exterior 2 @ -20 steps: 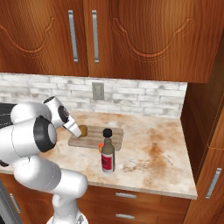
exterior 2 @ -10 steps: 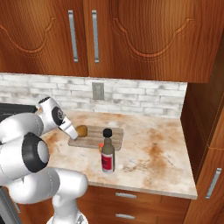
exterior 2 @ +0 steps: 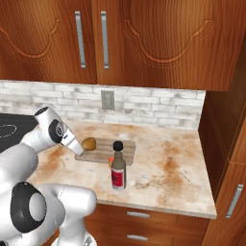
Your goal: Retrieve the reheated potato from the microwave, then place the potato, cheese, and condiment on the cutting board.
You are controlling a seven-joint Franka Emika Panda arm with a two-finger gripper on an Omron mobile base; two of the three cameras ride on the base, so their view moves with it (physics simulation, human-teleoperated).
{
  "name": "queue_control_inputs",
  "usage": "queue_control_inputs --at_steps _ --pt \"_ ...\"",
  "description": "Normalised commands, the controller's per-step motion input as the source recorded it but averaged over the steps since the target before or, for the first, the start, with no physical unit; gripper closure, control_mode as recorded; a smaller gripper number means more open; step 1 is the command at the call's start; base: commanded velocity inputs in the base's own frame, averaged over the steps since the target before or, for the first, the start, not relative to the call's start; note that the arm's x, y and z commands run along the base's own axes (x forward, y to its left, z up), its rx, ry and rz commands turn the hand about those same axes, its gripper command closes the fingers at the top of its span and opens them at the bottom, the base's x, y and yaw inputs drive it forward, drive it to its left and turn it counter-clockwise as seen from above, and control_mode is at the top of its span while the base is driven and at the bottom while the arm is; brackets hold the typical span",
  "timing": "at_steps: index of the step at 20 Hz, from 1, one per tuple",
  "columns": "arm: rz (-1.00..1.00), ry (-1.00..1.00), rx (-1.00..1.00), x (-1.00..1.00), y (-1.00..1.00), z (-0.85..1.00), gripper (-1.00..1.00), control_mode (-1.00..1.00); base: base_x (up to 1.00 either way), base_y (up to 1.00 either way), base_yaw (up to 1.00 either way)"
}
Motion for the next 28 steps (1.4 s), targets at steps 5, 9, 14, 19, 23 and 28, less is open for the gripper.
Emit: queue_control_inputs --at_steps 5,9,14,19,23,28 --pt "0.0 -0.09 0.0 -0.32 -0.11 0.28 -1.0 -1.0 0.0 0.0 0.0" --pt "0.0 -0.05 0.0 -0.3 -0.14 0.3 -1.0 -1.0 0.0 0.0 0.0" --pt "0.0 0.0 0.01 -0.27 -0.12 0.32 -1.0 -1.0 0.0 0.0 0.0" --pt "0.01 0.0 0.03 -0.24 -0.12 0.34 -1.0 -1.0 0.0 0.0 0.0" --pt "0.04 0.0 0.04 -0.16 -0.13 0.38 -1.0 -1.0 0.0 0.0 0.0" --pt "0.04 0.0 0.02 -0.14 -0.16 0.35 -1.0 -1.0 0.0 0.0 0.0"
